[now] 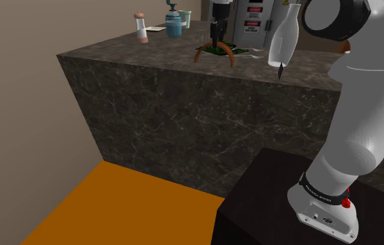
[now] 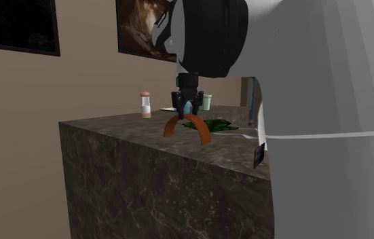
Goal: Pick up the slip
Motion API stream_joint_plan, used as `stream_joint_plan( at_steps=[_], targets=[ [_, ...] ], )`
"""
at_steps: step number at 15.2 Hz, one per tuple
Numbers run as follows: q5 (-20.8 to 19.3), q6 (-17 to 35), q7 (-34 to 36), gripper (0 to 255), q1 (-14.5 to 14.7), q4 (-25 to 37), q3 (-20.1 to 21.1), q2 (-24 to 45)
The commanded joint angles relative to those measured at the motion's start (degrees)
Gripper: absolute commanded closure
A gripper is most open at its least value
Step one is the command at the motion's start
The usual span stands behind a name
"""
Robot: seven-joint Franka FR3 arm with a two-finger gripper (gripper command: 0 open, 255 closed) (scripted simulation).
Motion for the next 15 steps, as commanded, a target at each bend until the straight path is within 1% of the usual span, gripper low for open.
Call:
stream_joint_plan(
  at_steps=[1,5,10,15],
  targets=[
    [0.01,-0.03,0.01,255,0.0,-0.16,0.0,0.03],
    [-0.01,0.02,0.08,255,0.06,-0.28,0.03,-0.05],
    [0.48,-4.78,-0.08,255,-0.47,6.32,-0.06,1.8],
    [1.25,-10.23,-0.27,255,-1.32,14.51,-0.14,4.6]
  ],
)
